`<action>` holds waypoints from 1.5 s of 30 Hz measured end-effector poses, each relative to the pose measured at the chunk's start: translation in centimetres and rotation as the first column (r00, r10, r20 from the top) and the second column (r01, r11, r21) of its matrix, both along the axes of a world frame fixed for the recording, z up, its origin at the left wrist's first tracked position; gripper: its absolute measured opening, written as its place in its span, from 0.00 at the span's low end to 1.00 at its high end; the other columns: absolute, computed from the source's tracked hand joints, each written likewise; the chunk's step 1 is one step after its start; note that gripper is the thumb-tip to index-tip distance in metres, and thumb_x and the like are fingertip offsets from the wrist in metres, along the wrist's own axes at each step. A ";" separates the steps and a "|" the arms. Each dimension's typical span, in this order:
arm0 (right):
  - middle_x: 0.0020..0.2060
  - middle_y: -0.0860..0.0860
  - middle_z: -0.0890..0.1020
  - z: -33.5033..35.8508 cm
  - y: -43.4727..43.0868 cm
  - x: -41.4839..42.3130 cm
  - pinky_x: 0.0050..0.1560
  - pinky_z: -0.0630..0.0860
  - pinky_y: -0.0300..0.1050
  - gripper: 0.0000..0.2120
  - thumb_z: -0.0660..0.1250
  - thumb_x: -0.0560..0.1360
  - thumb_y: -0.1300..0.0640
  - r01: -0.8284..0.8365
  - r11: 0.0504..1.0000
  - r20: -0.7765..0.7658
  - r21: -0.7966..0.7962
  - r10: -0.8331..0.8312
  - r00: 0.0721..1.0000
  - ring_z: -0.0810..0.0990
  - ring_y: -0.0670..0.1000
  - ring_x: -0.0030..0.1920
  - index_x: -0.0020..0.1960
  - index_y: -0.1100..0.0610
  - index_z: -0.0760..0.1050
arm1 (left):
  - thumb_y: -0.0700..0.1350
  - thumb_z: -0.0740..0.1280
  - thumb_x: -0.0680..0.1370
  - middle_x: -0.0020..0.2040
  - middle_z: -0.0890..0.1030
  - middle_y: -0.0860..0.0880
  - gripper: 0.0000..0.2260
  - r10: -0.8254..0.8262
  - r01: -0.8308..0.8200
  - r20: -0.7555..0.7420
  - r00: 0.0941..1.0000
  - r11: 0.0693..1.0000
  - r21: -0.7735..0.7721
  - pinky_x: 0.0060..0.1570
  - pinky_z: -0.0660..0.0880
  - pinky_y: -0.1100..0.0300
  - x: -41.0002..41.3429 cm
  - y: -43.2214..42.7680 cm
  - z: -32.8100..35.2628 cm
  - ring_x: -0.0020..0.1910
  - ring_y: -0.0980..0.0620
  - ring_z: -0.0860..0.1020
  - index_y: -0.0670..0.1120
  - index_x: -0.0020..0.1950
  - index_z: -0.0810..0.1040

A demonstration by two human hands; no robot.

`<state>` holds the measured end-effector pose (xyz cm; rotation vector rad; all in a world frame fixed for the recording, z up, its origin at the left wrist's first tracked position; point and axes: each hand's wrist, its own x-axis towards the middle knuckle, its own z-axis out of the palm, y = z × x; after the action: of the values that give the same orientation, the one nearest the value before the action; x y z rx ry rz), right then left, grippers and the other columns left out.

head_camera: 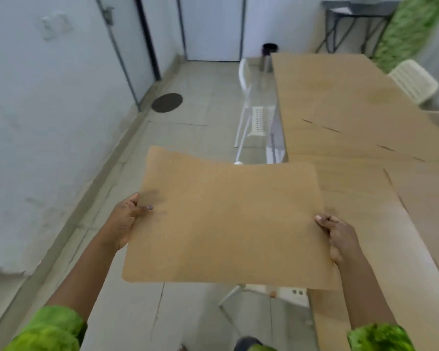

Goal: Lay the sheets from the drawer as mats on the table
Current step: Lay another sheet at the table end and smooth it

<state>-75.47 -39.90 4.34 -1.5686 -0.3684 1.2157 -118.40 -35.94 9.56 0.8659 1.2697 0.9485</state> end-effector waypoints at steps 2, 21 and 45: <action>0.24 0.44 0.82 0.0 -1.4 -0.5 0.31 0.78 0.35 0.09 0.66 0.73 0.64 0.105 0.994 0.018 -0.025 -0.105 0.994 0.79 0.42 0.26 0.36 0.55 0.76 | 0.29 0.59 0.75 0.50 0.83 0.45 0.16 -0.121 0.123 -0.048 0.991 0.992 0.026 0.34 0.80 0.61 0.1 3.7 0.2 0.39 0.50 0.84 0.44 0.57 0.77; 0.39 0.56 0.78 -0.8 -12.2 1.3 0.41 0.72 0.47 0.11 0.65 0.74 0.63 0.835 0.543 0.026 -0.088 -0.836 0.547 0.75 0.54 0.39 0.33 0.58 0.72 | 0.30 0.60 0.74 0.54 0.81 0.39 0.15 -0.846 0.848 -0.067 0.530 0.531 0.002 0.39 0.81 0.58 26.6 22.8 -0.6 0.37 0.51 0.84 0.44 0.55 0.79; 0.37 0.59 0.76 -3.5 -8.0 -0.4 0.37 0.65 0.46 0.06 0.65 0.73 0.62 0.971 -0.049 0.680 -0.233 -0.722 0.127 0.72 0.57 0.38 0.41 0.64 0.75 | 0.46 0.62 0.78 0.66 0.64 0.43 0.24 -0.354 0.985 -0.925 -0.140 -0.149 -0.092 0.50 0.72 0.50 49.2 28.4 -9.2 0.62 0.43 0.69 0.45 0.73 0.62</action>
<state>-75.87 -47.85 0.81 -2.0336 0.9929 -0.1598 -69.25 -7.52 0.32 2.6593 0.3426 -0.3107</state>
